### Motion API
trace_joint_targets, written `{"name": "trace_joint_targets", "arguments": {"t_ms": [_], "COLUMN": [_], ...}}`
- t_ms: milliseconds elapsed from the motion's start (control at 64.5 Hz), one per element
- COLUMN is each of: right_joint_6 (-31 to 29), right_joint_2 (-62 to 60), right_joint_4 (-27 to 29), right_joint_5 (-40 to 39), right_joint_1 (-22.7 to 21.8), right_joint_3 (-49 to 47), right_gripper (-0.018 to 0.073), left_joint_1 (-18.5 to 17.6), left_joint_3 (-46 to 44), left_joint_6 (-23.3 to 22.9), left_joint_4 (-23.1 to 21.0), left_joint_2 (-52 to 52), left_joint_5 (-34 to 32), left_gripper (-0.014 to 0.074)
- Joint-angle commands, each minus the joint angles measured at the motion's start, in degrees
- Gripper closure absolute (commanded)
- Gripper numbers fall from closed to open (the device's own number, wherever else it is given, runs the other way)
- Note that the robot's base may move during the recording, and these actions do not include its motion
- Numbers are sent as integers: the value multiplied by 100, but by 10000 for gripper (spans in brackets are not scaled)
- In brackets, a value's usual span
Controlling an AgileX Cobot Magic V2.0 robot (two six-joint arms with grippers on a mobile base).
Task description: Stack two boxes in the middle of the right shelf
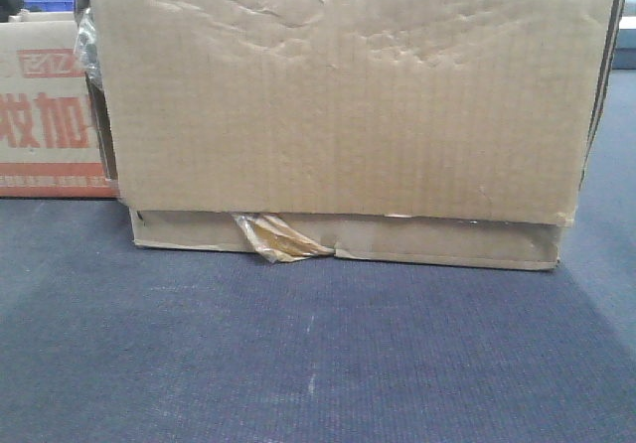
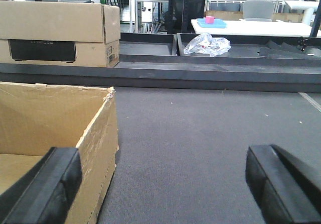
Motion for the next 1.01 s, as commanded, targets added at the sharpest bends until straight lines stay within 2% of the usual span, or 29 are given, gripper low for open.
{"name": "trace_joint_targets", "arguments": {"t_ms": [0,78,93,372,558,728,852,992], "right_joint_6": [-10,-10,-10,-10,-10,-10,-10,-10], "right_joint_2": [36,36,36,36,36,36,36,36], "right_joint_4": [-57,-57,-57,-57,-57,-57,-57,-57], "right_joint_5": [-92,-92,-92,-92,-92,-92,-92,-92], "right_joint_1": [25,25,25,25,25,25,25,25], "right_joint_3": [-44,-44,-44,-44,-44,-44,-44,-44], "right_gripper": [-9,-9,-9,-9,-9,-9,-9,-9], "left_joint_1": [24,24,24,47,58,47,47,21], "left_joint_3": [-58,-58,-58,-58,-58,-58,-58,-58], "left_joint_6": [18,18,18,18,-798,-1059,-1084,-1084], "left_joint_4": [-3,-3,-3,59,908,971,718,-54], "left_joint_2": [-14,-25,-25,-443,-1259,-2069,-2613,-3139], "left_joint_5": [-57,-45,-37,247,147,-68,-256,-320], "left_gripper": [516,698,706,707,707,707,707,707]}}
